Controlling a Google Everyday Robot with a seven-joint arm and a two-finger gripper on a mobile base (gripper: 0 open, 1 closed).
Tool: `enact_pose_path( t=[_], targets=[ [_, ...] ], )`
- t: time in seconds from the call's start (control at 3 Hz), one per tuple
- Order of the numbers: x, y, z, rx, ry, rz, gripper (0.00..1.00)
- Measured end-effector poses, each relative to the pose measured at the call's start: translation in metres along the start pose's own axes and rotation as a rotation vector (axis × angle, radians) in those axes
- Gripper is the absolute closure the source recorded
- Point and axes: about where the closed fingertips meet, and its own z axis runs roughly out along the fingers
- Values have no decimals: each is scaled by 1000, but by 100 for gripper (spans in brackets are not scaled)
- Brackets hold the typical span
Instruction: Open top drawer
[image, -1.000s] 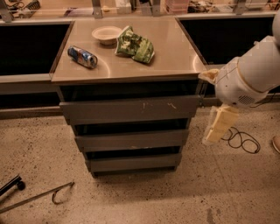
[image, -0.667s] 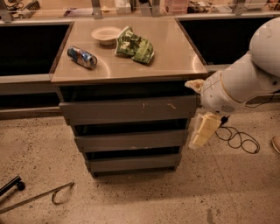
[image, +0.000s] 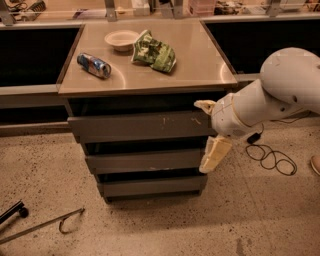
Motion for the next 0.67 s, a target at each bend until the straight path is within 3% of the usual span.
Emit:
enact_pose_path(
  t=[0.67],
  targets=[
    [0,-8,16,-1,-16,-17,0]
  ],
)
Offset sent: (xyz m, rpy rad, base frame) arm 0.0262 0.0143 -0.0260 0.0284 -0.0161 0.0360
